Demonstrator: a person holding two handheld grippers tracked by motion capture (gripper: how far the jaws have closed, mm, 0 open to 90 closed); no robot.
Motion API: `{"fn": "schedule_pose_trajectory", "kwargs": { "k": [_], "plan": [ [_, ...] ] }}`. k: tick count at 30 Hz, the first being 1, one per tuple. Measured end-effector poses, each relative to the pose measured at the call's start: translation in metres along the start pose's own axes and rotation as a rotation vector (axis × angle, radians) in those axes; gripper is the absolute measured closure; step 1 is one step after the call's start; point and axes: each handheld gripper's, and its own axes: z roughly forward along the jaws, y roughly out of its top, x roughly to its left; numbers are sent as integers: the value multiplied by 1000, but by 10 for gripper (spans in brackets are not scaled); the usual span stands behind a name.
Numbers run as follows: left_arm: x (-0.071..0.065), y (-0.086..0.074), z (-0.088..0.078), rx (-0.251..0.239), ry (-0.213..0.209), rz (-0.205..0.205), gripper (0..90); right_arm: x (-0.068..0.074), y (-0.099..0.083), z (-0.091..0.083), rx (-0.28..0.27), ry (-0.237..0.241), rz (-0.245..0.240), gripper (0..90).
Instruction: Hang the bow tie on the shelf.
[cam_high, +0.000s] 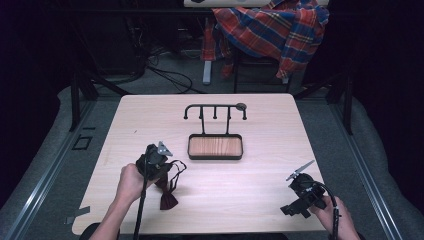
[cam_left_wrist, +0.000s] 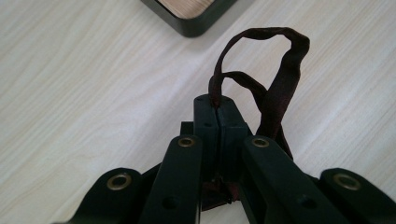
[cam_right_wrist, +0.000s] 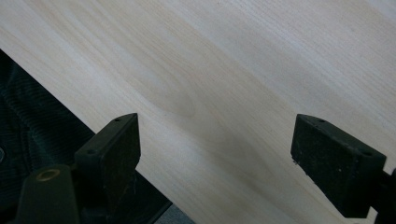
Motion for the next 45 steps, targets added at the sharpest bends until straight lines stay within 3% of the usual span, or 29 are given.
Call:
{"fn": "schedule_pose_trajectory", "kwargs": {
  "k": [7,10,17,26,45],
  "plan": [
    [10,4,-11,-38,26,-35,889,0,0,-1,-2,3,5,155],
    [13,6,-15,-53,32,-45,889,-1,2,-2,19,-4,-14,156],
    [21,10,-25,-83,60,-75,889,-1,2,-1,1,-9,0,156],
    [26,26,-31,-108,82,-62,889,0,3,-1,-8,-5,1,155],
    [37,66,-35,-95,106,-29,890,0,3,0,-15,3,-4,156]
  ]
}}
